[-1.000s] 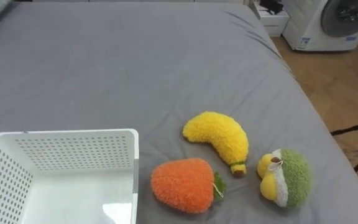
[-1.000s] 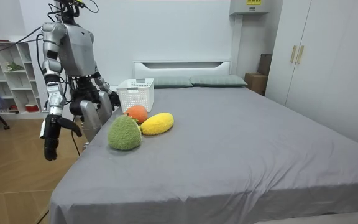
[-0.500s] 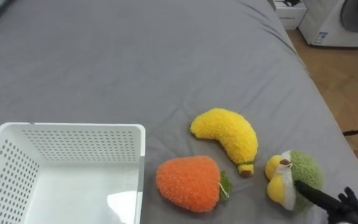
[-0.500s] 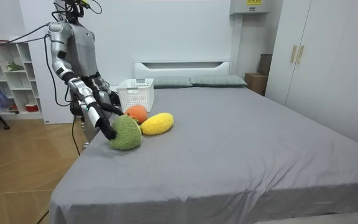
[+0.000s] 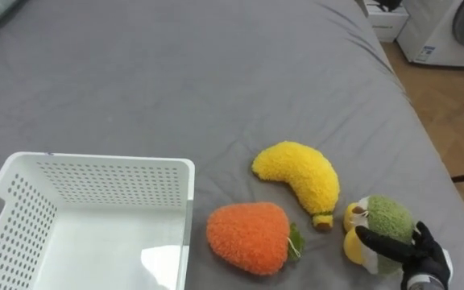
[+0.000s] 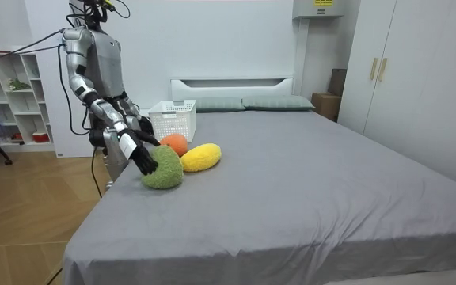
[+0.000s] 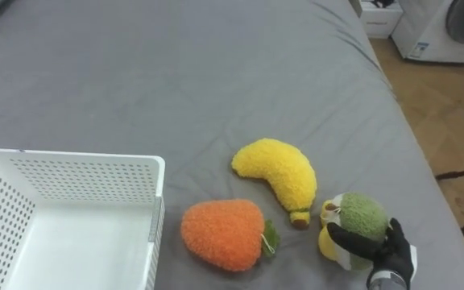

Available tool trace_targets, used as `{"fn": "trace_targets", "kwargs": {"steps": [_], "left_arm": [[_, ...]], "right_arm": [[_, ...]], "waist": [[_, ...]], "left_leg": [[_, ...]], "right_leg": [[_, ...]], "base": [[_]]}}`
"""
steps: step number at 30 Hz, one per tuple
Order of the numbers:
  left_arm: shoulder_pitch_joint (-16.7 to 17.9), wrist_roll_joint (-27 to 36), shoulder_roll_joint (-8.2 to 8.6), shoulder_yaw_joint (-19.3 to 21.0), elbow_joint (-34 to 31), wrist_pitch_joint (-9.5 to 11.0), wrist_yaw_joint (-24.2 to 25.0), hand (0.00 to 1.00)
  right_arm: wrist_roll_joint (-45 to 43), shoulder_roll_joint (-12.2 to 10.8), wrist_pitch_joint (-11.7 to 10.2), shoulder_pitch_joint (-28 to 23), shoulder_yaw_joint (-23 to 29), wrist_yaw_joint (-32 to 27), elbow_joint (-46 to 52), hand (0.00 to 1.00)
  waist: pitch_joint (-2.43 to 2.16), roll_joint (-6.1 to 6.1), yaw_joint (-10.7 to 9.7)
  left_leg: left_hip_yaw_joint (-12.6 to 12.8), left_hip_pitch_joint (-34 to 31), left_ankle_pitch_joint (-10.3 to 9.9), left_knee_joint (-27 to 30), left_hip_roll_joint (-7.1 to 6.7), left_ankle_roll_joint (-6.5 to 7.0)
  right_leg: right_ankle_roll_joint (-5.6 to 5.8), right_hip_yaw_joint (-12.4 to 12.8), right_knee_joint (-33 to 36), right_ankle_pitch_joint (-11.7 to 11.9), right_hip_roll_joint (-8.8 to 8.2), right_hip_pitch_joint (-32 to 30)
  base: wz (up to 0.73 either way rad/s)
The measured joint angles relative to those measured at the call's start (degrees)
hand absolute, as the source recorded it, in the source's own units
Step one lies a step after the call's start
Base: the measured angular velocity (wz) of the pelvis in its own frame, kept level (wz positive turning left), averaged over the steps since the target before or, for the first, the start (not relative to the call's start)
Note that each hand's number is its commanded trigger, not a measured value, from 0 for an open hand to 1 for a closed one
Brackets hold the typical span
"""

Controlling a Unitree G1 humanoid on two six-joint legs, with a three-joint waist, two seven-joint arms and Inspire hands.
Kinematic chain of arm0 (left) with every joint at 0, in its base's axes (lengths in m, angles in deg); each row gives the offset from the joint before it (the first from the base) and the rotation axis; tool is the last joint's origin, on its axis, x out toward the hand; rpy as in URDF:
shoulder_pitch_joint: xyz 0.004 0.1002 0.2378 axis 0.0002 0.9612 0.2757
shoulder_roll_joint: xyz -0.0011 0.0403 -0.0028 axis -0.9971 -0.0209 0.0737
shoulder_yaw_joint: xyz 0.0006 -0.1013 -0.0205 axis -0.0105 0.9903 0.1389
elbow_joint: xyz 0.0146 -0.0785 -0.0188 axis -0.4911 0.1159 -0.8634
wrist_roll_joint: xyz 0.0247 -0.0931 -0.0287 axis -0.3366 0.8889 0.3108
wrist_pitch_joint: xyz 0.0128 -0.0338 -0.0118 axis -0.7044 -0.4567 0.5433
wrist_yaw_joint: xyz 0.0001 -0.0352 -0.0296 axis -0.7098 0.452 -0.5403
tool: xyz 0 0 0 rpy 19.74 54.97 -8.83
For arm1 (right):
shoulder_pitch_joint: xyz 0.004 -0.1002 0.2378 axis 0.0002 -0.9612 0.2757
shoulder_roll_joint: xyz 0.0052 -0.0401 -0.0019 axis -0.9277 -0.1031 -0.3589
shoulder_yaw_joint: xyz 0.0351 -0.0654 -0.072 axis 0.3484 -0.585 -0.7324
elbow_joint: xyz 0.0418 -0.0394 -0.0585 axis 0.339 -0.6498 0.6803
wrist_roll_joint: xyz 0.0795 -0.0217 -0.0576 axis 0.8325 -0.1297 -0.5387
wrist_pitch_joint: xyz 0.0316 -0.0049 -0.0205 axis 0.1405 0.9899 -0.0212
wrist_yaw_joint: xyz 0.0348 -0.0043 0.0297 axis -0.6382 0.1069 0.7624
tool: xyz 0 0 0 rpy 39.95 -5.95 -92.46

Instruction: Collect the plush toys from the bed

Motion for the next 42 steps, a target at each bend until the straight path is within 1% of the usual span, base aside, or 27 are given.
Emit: {"fn": "trace_targets", "kwargs": {"steps": [2,5,12,15,16,17,18,19,20,22,23,24,25,27,29,31,32,34,35,37,40,42], "left_arm": [[0.0,0.0,-0.32,-1.5,-0.5,-0.9,-0.1,0.0],[0.0,0.1,-0.48,-2.3,-0.7,-1.4,-0.1,0.0],[-0.1,-0.1,-0.33,-2.5,-0.7,-1.9,-0.6,0.0],[0.0,-0.7,-0.35,-2.5,-0.9,-2.1,-0.5,0.0],[0.2,-0.7,-0.46,-3.1,-1.0,-2.2,-0.5,0.0],[0.3,-0.6,-0.66,-3.6,-1.3,-2.3,-0.5,0.0],[0.3,-0.6,-0.71,-3.6,-1.5,-2.3,-0.5,0.0],[0.1,-0.6,-0.85,-3.7,-1.6,-2.2,-0.5,0.0],[0.0,-0.6,-1.02,-4.0,-1.6,-2.1,-0.5,0.0],[-0.1,-0.6,-1.09,-4.0,-1.6,-2.1,-0.5,0.0],[-0.1,-0.4,-1.09,-4.0,-1.5,-2.1,-0.5,0.0],[-0.2,-0.2,-1.08,-4.0,-1.3,-2.1,-0.5,0.0],[-0.5,0.1,-1.09,-4.0,-0.6,-2.2,-0.4,0.0],[-1.5,0.0,-1.1,-4.0,0.2,-2.4,-0.1,0.0],[-2.4,0.1,-1.24,-3.9,0.5,-3.0,0.4,0.0],[-3.0,0.1,-1.72,-3.9,0.4,-3.2,0.5,0.0],[-3.3,0.2,-2.06,-4.0,0.5,-3.2,0.7,0.0],[-4.2,0.2,-2.43,-4.0,1.3,-3.1,0.9,0.0],[-5.3,0.2,-2.65,-3.9,2.3,-3.2,1.3,0.0],[-6.1,0.7,-2.8,-4.4,2.6,-3.3,1.7,0.0],[-6.5,0.7,-2.88,-5.9,2.7,-3.2,2.4,0.0],[-6.6,0.7,-2.9,-6.2,2.8,-3.2,3.1,0.0]], "right_arm": [[-0.3,0.0,0.0,0.0,-0.5,0.0,0.0,0.0],[-1.0,0.0,-0.1,0.0,-0.5,-0.2,-0.3,0.0],[-6.4,0.1,-0.3,0.1,-0.8,-1.8,-2.5,0.0],[-9.0,0.1,-0.3,0.5,-1.7,-2.8,-5.0,0.0],[-9.6,0.3,-0.4,0.7,-2.3,-2.9,-6.2,0.0],[-10.8,0.4,-0.6,1.5,-2.7,-3.4,-8.7,0.0],[-11.6,0.4,-0.6,1.9,-2.6,-3.8,-10.2,0.0],[-12.6,0.5,-0.5,2.8,-2.6,-4.7,-13.3,0.0],[-12.8,0.8,-0.5,3.5,-2.6,-5.5,-16.0,0.0],[-12.8,1.2,-0.3,4.1,-2.4,-6.6,-18.6,0.0],[-12.8,1.5,-0.3,4.6,-2.4,-7.2,-19.7,0.0],[-12.8,1.6,-0.2,5.0,-2.4,-7.5,-20.1,0.45],[-12.8,1.7,-0.1,5.3,-2.5,-7.9,-20.2,1.0],[-12.5,1.7,0.2,6.0,-2.5,-8.9,-20.2,1.0],[-11.5,2.2,0.1,9.7,-2.2,-10.3,-21.8,1.0],[-10.4,2.9,0.1,12.2,-1.3,-11.3,-23.9,1.0],[-9.7,3.5,0.1,13.2,-1.3,-12.1,-24.6,1.0],[-9.2,3.9,0.1,14.0,-0.5,-13.0,-24.8,1.0],[-8.6,4.2,0.1,14.3,-0.1,-13.7,-24.9,1.0],[-8.1,4.6,0.1,14.8,-0.1,-14.6,-24.9,1.0],[-7.8,5.3,0.1,15.3,-0.1,-15.2,-24.9,1.0],[-7.6,5.6,0.1,15.5,-0.1,-15.2,-24.9,1.0]], "waist": [[0.05,0.18,0.0],[0.08,0.36,-0.1],[0.15,0.41,-0.1],[0.18,0.26,0.1],[0.21,0.29,0.0],[0.36,0.43,-0.1],[0.34,0.34,-0.1],[0.27,0.2,-0.2],[0.34,0.22,-0.2],[0.29,0.31,0.1],[0.19,0.49,0.2],[0.13,0.47,0.1],[0.25,0.79,0.1],[0.07,1.15,0.2],[0.11,2.06,0.2],[0.22,2.62,0.4],[0.35,2.81,0.4],[0.46,3.09,0.3],[0.49,3.09,0.6],[0.51,3.11,0.7],[0.59,3.24,0.7],[0.62,3.19,0.9]], "left_leg": [[-0.1,-0.1,0.0,0.0,0.0,0.0],[-0.3,-0.1,0.0,0.0,0.0,0.0],[-1.5,-0.1,0.0,0.0,-0.22,0.0],[-1.9,0.0,0.0,0.0,-0.29,0.01],[-2.0,0.0,0.0,0.0,-0.3,0.01],[-2.2,-0.3,0.0,0.1,-0.35,0.01],[-2.3,-0.6,0.0,0.2,-0.38,0.02],[-3.0,-1.1,0.0,0.6,-0.44,0.03],[-3.5,-1.5,0.0,0.8,-0.42,0.04],[-3.7,-2.0,0.0,0.9,-0.45,0.04],[-3.6,-2.5,0.0,1.0,-0.46,0.04],[-3.6,-2.9,0.0,1.1,-0.44,0.03],[-4.0,-3.8,0.0,1.6,-0.45,0.03],[-4.5,-5.3,0.0,2.0,-0.49,0.04],[-4.9,-7.4,0.0,2.9,-0.4,0.06],[-5.0,-8.4,0.1,3.2,-0.34,0.11],[-5.2,-8.8,0.1,3.4,-0.34,0.14],[-6.1,-10.1,0.2,3.7,-0.38,0.15],[-6.1,-10.8,0.3,3.8,-0.37,0.14],[-6.1,-12.0,0.5,3.9,-0.36,0.18],[-6.3,-12.6,0.6,3.9,-0.43,0.29],[-6.2,-12.9,0.7,3.9,-0.43,0.34]], "right_leg": [[0.01,-0.5,0.0,0.0,-0.02,0.0],[0.0,-0.7,0.0,0.0,-0.05,0.2],[0.01,-0.9,-0.1,0.0,-0.13,0.6],[0.06,-1.4,-0.2,0.0,-0.21,1.0],[0.06,-1.5,-0.2,0.0,-0.24,1.1],[0.06,-1.9,-0.3,0.0,-0.32,1.1],[0.08,-2.2,-0.3,0.0,-0.37,1.0],[0.09,-2.5,-0.4,-0.1,-0.46,0.9],[0.09,-2.9,-0.7,0.0,-0.51,0.8],[0.1,-3.2,-0.8,0.0,-0.5,0.5],[0.08,-3.4,-0.7,0.0,-0.5,0.0],[0.07,-3.7,-0.6,0.1,-0.51,0.0],[0.03,-4.0,-0.7,0.1,-0.54,-0.3],[0.03,-4.5,-0.5,0.1,-0.62,-1.4],[-0.08,-4.6,0.0,0.3,-0.62,-3.5],[-0.08,-4.9,0.2,0.5,-0.61,-4.3],[-0.09,-5.1,0.2,0.5,-0.63,-4.6],[-0.09,-5.7,0.3,0.5,-0.69,-5.4],[-0.09,-5.7,0.6,0.5,-0.73,-6.3],[-0.09,-5.9,1.1,0.5,-0.85,-7.6],[-0.14,-6.5,1.0,0.5,-1.04,-8.2],[-0.13,-6.6,0.9,0.5,-1.11,-8.4]], "base": [[0.02],[0.02],[0.06],[0.08],[0.05],[0.08],[0.16],[0.22],[0.22],[0.1],[0.0],[0.06],[0.15],[0.15],[0.06],[0.1],[0.11],[0.12],[0.08],[0.0],[0.06],[0.03]]}}
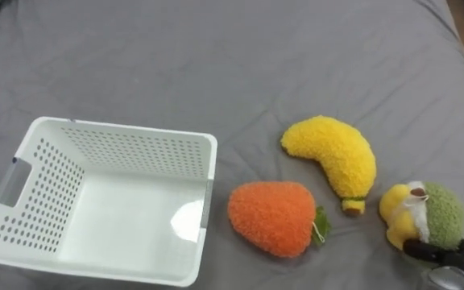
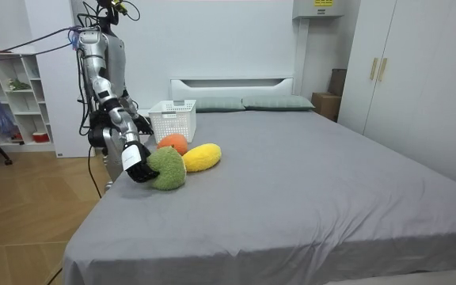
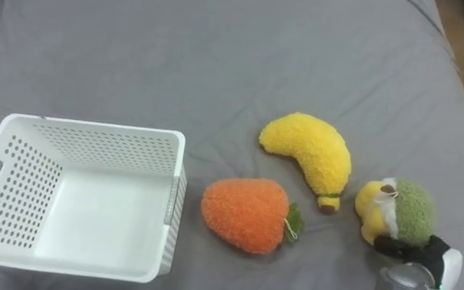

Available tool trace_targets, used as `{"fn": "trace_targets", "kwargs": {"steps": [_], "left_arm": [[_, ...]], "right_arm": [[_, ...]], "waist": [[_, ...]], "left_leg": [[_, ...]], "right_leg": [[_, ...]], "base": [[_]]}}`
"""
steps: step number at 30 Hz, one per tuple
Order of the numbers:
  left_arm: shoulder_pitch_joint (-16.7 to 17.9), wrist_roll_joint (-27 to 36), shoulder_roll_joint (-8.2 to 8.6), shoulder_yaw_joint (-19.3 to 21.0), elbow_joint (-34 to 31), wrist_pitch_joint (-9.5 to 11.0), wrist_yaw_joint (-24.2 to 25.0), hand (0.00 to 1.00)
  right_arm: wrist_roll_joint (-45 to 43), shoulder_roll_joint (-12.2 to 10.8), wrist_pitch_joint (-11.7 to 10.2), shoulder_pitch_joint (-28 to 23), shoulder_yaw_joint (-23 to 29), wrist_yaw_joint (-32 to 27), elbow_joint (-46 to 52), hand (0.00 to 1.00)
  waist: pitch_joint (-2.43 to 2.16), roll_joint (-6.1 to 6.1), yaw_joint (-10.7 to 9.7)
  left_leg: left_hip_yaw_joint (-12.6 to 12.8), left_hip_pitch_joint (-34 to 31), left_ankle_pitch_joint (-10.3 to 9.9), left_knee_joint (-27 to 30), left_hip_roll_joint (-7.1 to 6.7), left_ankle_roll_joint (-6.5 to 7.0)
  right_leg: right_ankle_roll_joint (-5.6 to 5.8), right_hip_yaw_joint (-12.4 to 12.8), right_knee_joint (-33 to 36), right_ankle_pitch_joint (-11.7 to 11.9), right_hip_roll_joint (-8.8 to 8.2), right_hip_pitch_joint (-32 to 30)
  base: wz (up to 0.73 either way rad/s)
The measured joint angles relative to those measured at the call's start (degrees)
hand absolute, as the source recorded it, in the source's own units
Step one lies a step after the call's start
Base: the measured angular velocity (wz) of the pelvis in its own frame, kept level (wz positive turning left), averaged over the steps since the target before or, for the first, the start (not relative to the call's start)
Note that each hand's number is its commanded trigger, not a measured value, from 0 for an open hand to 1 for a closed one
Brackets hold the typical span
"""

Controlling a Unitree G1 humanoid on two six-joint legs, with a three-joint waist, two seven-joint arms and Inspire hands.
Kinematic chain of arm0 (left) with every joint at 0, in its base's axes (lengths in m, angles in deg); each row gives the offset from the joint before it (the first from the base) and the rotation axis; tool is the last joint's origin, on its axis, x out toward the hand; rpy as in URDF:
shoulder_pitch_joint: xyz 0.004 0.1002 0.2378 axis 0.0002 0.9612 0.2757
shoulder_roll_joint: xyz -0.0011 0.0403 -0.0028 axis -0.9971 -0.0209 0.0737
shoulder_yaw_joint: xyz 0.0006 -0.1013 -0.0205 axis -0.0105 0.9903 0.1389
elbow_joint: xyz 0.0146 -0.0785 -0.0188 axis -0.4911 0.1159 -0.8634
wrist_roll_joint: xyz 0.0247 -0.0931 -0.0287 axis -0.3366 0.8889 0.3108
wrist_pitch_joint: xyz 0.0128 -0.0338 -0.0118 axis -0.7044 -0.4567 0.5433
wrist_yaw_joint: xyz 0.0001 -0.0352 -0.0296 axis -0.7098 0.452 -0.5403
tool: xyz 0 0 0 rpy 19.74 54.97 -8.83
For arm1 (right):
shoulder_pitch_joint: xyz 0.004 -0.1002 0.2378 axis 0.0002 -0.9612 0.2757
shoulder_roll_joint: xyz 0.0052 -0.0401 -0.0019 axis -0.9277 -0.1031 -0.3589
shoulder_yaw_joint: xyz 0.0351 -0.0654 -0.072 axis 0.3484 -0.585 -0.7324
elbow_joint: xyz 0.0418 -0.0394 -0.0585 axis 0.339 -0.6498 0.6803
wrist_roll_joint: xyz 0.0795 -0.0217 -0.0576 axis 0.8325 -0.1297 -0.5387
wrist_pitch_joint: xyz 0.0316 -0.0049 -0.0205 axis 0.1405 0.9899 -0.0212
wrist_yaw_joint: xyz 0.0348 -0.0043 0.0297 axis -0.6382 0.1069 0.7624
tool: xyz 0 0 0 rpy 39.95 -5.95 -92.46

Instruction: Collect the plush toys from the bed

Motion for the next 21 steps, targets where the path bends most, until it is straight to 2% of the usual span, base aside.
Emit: {"fn": "trace_targets", "kwargs": {"steps": [4,7,18,21], "left_arm": [[-0.3,0.7,-0.1,-0.2,0.2,0.2,0.2,0.0],[-0.6,1.2,-1.07,-0.9,0.2,0.8,0.8,0.0],[-1.1,2.1,-1.32,-1.2,0.9,1.2,1.0,0.0],[-0.7,2.1,-1.54,-1.2,0.8,1.5,0.9,0.0]], "right_arm": [[2.0,0.5,0.0,0.2,0.0,0.2,-0.2,1.0],[3.8,0.5,-0.1,0.4,-0.1,1.0,-0.3,1.0],[7.9,1.4,-0.1,0.6,-0.1,1.5,0.6,1.0],[10.0,1.4,-0.1,0.1,-0.1,1.6,3.3,1.0]], "waist": [[0.29,-0.45,0.3],[0.65,-1.06,0.3],[0.5,-1.09,0.5],[0.27,-1.25,0.4]], "left_leg": [[0.0,-0.3,0.4,-0.6,-0.08,0.15],[0.0,-0.4,0.5,-0.9,-0.08,0.12],[0.2,-1.1,0.6,-0.9,-0.11,0.16],[0.8,-0.4,0.6,-1.0,-0.05,0.16]], "right_leg": [[0.0,-0.1,0.0,0.0,-0.16,-0.6],[0.01,-0.3,0.0,0.0,-0.18,-0.8],[0.01,-0.1,0.1,0.0,-0.2,-1.6],[0.01,0.5,0.2,0.0,-0.17,-1.3]], "base": [[0.0],[0.0],[0.0],[-0.1]]}}
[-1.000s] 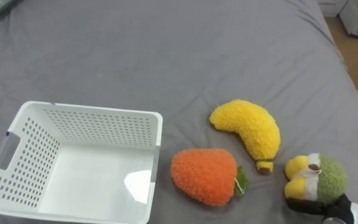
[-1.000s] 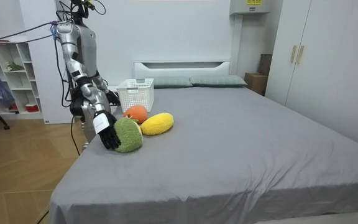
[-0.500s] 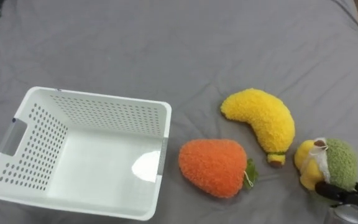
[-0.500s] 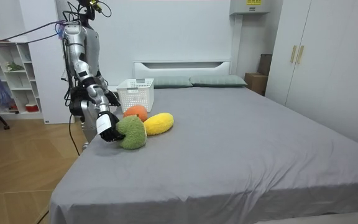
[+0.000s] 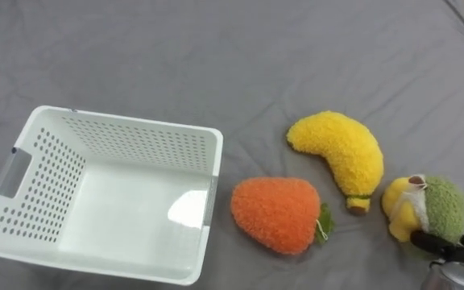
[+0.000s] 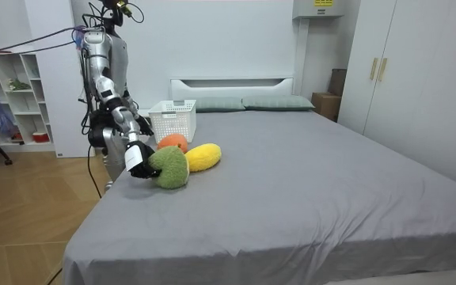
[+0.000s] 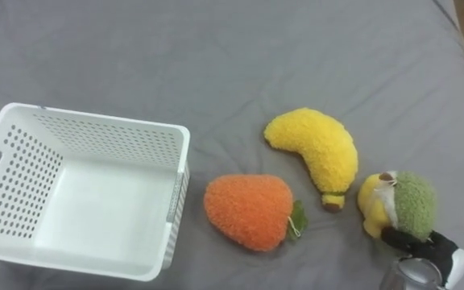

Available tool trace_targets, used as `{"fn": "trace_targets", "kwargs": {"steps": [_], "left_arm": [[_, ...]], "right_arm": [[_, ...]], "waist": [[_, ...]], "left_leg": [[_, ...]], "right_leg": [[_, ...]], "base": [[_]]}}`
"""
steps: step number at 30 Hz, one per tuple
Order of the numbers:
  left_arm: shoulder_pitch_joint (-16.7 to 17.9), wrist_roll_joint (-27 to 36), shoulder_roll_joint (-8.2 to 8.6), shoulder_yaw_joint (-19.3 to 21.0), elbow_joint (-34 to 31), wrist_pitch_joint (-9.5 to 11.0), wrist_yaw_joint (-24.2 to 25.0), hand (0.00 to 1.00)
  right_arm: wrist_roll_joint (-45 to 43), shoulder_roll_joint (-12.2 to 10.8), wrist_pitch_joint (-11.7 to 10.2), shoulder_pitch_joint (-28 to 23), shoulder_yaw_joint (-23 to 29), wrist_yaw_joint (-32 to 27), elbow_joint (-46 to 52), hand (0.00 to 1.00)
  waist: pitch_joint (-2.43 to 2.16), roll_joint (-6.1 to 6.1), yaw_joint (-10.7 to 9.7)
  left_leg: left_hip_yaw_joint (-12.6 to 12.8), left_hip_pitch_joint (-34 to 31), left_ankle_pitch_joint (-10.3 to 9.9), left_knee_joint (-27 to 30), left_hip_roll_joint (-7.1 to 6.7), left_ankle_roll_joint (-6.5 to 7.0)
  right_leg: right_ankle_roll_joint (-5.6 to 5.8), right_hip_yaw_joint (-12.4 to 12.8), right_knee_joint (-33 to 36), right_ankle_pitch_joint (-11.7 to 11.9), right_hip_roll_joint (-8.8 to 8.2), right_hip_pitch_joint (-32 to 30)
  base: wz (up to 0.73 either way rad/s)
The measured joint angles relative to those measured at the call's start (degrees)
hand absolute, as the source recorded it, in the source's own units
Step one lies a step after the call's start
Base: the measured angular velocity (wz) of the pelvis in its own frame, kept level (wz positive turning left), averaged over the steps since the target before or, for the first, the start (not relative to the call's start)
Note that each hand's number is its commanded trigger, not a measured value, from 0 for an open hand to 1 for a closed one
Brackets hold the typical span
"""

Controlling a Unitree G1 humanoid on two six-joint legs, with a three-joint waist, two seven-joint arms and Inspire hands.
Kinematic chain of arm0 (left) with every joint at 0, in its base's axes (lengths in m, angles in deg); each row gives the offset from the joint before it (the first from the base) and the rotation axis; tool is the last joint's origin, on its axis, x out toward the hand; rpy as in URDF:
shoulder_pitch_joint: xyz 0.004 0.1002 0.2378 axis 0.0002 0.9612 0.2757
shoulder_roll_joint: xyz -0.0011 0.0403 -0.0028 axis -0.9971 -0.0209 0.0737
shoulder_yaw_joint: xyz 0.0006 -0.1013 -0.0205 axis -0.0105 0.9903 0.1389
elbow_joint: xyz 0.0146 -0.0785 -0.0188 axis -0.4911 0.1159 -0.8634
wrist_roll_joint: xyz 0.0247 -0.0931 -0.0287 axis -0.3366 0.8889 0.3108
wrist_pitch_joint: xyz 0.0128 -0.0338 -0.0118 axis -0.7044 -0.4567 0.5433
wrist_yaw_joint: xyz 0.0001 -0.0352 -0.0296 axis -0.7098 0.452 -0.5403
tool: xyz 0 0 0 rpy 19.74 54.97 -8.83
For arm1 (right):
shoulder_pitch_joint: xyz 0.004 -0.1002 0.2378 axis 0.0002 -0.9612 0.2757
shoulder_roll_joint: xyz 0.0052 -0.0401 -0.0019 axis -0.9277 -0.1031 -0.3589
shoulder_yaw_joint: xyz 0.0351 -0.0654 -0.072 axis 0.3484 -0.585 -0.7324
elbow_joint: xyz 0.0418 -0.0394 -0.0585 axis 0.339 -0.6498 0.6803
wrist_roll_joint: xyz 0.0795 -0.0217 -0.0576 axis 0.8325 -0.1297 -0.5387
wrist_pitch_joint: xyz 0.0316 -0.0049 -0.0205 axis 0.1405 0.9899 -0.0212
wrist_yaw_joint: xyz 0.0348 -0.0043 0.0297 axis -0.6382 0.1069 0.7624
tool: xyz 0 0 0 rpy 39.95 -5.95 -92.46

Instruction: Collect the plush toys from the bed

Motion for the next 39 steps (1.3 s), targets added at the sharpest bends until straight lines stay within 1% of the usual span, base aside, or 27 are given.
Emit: {"fn": "trace_targets", "kwargs": {"steps": [1,3,4,5,7,9,11,14,17,18,20,24,26,30,32,34,35,39], "left_arm": [[0.6,-0.3,-0.01,0.3,0.0,0.2,-0.1,0.0],[1.7,-0.3,0.01,0.9,0.0,0.2,-0.3,0.0],[2.1,0.1,0.01,1.5,-0.1,0.2,-0.4,0.0],[2.5,0.1,0.0,1.7,-0.4,0.1,-0.4,0.0],[3.1,0.2,0.19,1.5,-0.7,-0.1,-0.4,0.0],[3.1,0.0,0.35,1.5,-1.2,-0.4,-0.4,0.0],[3.0,0.1,0.39,1.7,-1.5,-0.7,-0.5,0.0],[3.3,0.5,0.43,1.7,-2.5,-1.3,-0.7,0.0],[3.4,1.2,0.63,1.8,-3.1,-1.9,-1.3,0.0],[3.5,1.2,0.61,1.9,-3.3,-2.0,-1.4,0.0],[3.9,1.2,0.64,1.8,-3.5,-2.0,-2.1,0.0],[4.0,1.2,0.69,1.8,-3.8,-2.1,-2.3,0.0],[4.0,1.2,0.69,1.7,-3.5,-2.3,-2.0,0.0],[3.7,1.1,0.72,2.0,-3.5,-2.4,-0.9,0.0],[4.0,0.9,0.71,1.9,-3.4,-2.4,-0.2,0.0],[4.0,0.8,0.7,1.7,-3.5,-2.4,0.1,0.0],[3.9,0.8,0.76,1.6,-3.5,-2.4,0.3,0.0],[3.7,0.8,1.06,1.6,-3.5,-2.5,1.5,0.0]], "right_arm": [[-0.1,0.0,0.0,-0.6,0.0,0.4,1.7,1.0],[-0.6,0.0,0.1,-1.5,0.1,1.2,5.4,1.0],[-1.5,0.1,0.1,-2.5,0.1,1.1,8.7,1.0],[-2.8,0.1,0.1,-3.9,0.0,1.1,13.4,1.0],[-4.5,0.1,0.1,-4.8,-0.2,1.2,19.1,1.0],[-5.0,0.1,0.1,-6.0,-0.2,1.1,24.0,1.0],[-7.4,0.0,0.1,-8.4,-0.2,1.1,33.1,1.0],[-10.0,0.0,0.0,-9.4,-0.4,1.1,40.7,1.0],[-11.5,0.0,0.0,-9.4,-1.0,2.0,47.6,1.0],[-12.0,0.0,-0.1,-9.4,-1.3,2.2,48.8,1.0],[-13.6,0.2,-0.2,-9.4,-2.5,3.9,51.8,1.0],[-15.9,0.2,-0.1,-9.4,-3.7,6.6,54.4,1.0],[-17.2,0.2,0.3,-9.4,-5.6,8.5,57.7,1.0],[-17.9,0.7,0.8,-9.3,-7.1,12.8,63.4,1.0],[-18.5,1.3,1.4,-9.2,-8.3,14.9,67.3,1.0],[-20.3,1.4,1.4,-8.5,-10.4,16.3,69.7,1.0],[-21.1,1.3,1.4,-7.6,-11.8,17.9,70.5,1.0],[-22.9,1.2,1.4,-6.0,-14.1,22.0,72.0,1.0]], "waist": [[-0.09,-0.12,0.3],[-0.25,-0.26,-0.3],[-0.36,-0.46,-0.6],[-0.6,-0.74,-1.0],[-0.69,-1.16,-1.5],[-0.81,-1.7,-1.4],[-0.7,-2.09,-1.3],[-0.61,-2.44,-1.4],[-0.39,-3.02,-1.2],[-0.37,-3.14,-1.2],[-0.48,-3.39,-1.2],[-0.37,-3.2,-1.0],[-0.24,-2.87,0.0],[-0.27,-2.87,0.7],[-0.27,-2.87,2.2],[-0.29,-2.93,2.6],[-0.29,-2.95,2.9],[-0.41,-3.11,4.5]], "left_leg": [[0.6,0.9,0.0,-0.2,0.06,0.0],[0.9,2.3,0.0,-0.6,-0.01,0.0],[0.9,3.2,0.0,-0.9,-0.03,0.0],[0.9,3.6,0.0,-1.1,-0.02,-0.02],[0.9,4.6,0.0,-1.1,-0.01,-0.02],[1.1,5.7,0.0,-1.2,0.0,-0.02],[1.2,7.1,0.0,-1.3,0.0,-0.02],[1.3,8.6,0.0,-1.4,-0.02,0.0],[1.7,9.7,0.0,-1.8,0.06,-0.01],[1.7,9.8,0.0,-1.9,0.06,-0.01],[1.5,10.5,-0.1,-2.1,0.03,-0.01],[1.3,10.6,-0.1,-2.2,0.0,0.0],[1.6,11.1,-0.1,-2.6,0.09,-0.07],[1.4,11.3,-0.1,-2.9,0.08,-0.11],[1.4,11.3,-0.1,-2.9,0.07,-0.11],[1.3,11.2,-0.1,-2.9,0.08,-0.11],[1.2,11.2,-0.1,-2.9,0.06,-0.11],[0.8,11.1,-0.1,-2.9,0.02,-0.11]], "right_leg": [[0.0,0.5,-0.1,0.0,0.06,0.6],[0.11,0.7,-0.3,-0.1,0.04,1.9],[0.2,0.7,-0.3,-0.1,0.05,2.6],[0.24,0.7,-0.3,-0.2,0.07,2.9],[0.26,0.8,-0.3,-0.2,0.05,4.0],[0.29,1.3,-0.4,-0.2,0.1,4.9],[0.34,1.9,-0.5,-0.3,0.14,5.7],[0.41,2.1,-1.0,-0.3,0.13,7.2],[0.42,2.2,-0.8,-0.3,0.21,7.9],[0.42,2.2,-0.8,-0.3,0.24,8.1],[0.42,2.2,-1.2,-0.3,0.31,8.9],[0.46,2.2,-1.1,-0.2,0.36,9.6],[0.47,2.4,-1.1,-0.2,0.41,9.8],[0.47,2.3,-1.2,-0.2,0.46,9.9],[0.48,2.1,-1.2,-0.2,0.43,9.9],[0.49,1.9,-1.2,-0.2,0.42,9.9],[0.49,1.9,-1.2,-0.2,0.42,9.9],[0.5,1.5,-1.2,-0.2,0.38,10.1]], "base": [[-0.19],[-0.11],[0.0],[0.0],[0.0],[-0.06],[-0.09],[-0.02],[-0.03],[0.0],[0.02],[0.01],[-0.1],[-0.02],[0.0],[0.02],[0.05],[0.06]]}}
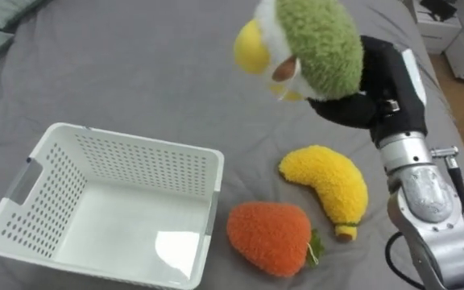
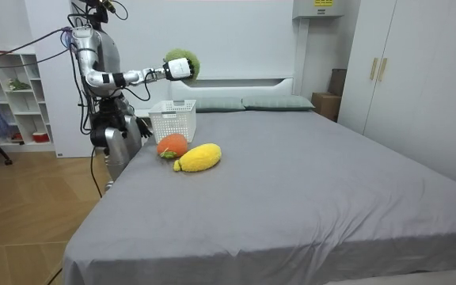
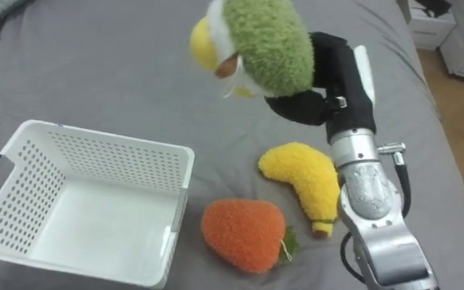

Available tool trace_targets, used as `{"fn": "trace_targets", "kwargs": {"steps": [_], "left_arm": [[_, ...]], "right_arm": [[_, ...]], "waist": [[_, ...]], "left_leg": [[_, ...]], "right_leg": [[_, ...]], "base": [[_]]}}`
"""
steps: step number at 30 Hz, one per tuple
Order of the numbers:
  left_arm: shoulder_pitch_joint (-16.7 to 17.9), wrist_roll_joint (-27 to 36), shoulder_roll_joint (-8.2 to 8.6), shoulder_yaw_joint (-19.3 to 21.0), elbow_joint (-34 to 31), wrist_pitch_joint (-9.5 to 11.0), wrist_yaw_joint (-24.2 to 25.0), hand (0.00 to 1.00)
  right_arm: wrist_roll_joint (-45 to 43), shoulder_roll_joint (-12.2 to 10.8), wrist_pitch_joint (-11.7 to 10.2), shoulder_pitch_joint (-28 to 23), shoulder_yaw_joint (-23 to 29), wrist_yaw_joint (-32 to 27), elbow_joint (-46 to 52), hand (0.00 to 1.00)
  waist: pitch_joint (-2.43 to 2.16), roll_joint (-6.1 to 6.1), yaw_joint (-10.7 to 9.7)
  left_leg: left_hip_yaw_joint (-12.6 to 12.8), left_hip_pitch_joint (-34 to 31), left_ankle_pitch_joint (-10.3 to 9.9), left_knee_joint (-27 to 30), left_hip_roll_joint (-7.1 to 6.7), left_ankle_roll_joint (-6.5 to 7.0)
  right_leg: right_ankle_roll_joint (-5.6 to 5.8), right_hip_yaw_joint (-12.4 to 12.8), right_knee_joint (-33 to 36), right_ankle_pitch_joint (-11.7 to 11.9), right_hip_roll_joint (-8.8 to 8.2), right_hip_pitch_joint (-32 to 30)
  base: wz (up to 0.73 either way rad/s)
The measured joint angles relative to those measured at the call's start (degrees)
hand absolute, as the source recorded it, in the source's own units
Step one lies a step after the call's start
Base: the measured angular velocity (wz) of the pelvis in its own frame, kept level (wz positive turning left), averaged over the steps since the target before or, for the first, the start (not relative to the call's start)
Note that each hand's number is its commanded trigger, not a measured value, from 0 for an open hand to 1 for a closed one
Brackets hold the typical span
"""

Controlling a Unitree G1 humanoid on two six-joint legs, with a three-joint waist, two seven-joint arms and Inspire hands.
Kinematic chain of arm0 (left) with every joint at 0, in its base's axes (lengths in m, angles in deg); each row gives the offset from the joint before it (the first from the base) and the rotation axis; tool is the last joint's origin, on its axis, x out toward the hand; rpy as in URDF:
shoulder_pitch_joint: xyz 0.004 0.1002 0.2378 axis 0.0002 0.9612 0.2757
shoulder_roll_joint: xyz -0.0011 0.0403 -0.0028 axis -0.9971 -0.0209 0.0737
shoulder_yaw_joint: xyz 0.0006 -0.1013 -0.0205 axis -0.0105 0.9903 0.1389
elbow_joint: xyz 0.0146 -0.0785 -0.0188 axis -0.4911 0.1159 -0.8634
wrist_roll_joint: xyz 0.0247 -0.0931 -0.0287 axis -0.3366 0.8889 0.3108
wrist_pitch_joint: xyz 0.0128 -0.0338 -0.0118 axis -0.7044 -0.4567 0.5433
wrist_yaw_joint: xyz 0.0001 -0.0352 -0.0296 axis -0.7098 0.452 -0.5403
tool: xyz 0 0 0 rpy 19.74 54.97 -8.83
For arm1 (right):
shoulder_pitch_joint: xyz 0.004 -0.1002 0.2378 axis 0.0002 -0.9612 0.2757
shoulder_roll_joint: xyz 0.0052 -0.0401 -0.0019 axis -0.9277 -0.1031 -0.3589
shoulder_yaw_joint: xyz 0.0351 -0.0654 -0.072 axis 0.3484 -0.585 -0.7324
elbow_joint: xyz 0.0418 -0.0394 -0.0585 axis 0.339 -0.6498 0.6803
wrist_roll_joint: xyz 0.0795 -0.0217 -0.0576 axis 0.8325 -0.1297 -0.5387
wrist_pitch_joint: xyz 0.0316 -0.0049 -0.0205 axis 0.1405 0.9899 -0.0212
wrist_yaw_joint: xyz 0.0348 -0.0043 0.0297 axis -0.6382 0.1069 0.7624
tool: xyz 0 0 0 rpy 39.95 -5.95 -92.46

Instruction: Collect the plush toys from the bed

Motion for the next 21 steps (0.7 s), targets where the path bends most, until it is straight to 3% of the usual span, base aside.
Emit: {"fn": "trace_targets", "kwargs": {"steps": [3,7,15,21], "left_arm": [[0.1,0.0,0.51,-0.3,0.2,-0.6,0.8,0.0],[0.1,-0.1,1.48,-0.5,0.3,-0.8,1.1,0.0],[-0.2,0.0,1.47,-1.8,0.1,-1.8,1.3,0.0],[-1.4,-1.3,1.43,-2.9,0.1,-1.9,2.3,0.0]], "right_arm": [[-0.4,-0.1,0.1,0.7,-2.5,2.0,0.0,1.0],[-2.5,-0.3,1.7,0.7,-5.4,4.6,-0.1,1.0],[-8.9,-2.4,3.2,0.9,-11.2,7.2,-0.1,1.0],[-12.2,-4.1,3.8,2.0,-16.0,10.3,-3.3,1.0]], "waist": [[-0.03,-0.06,0.8],[0.0,-0.07,2.1],[-0.31,-1.04,4.2],[0.31,-2.07,5.8]], "left_leg": [[-0.3,0.1,0.0,0.0,-0.01,0.0],[-1.1,-0.2,0.0,0.2,-0.11,0.01],[-1.6,-1.0,0.0,0.6,-0.05,-0.05],[-1.9,-1.2,0.0,0.8,-0.06,-0.05]], "right_leg": [[0.01,-0.6,0.0,0.0,-0.04,0.2],[0.02,-1.4,0.0,0.0,-0.15,0.3],[0.01,-1.7,0.1,0.0,-0.13,-0.2],[0.01,-2.2,0.1,0.0,-0.15,-0.1]], "base": [[0.05],[0.09],[0.04],[0.02]]}}
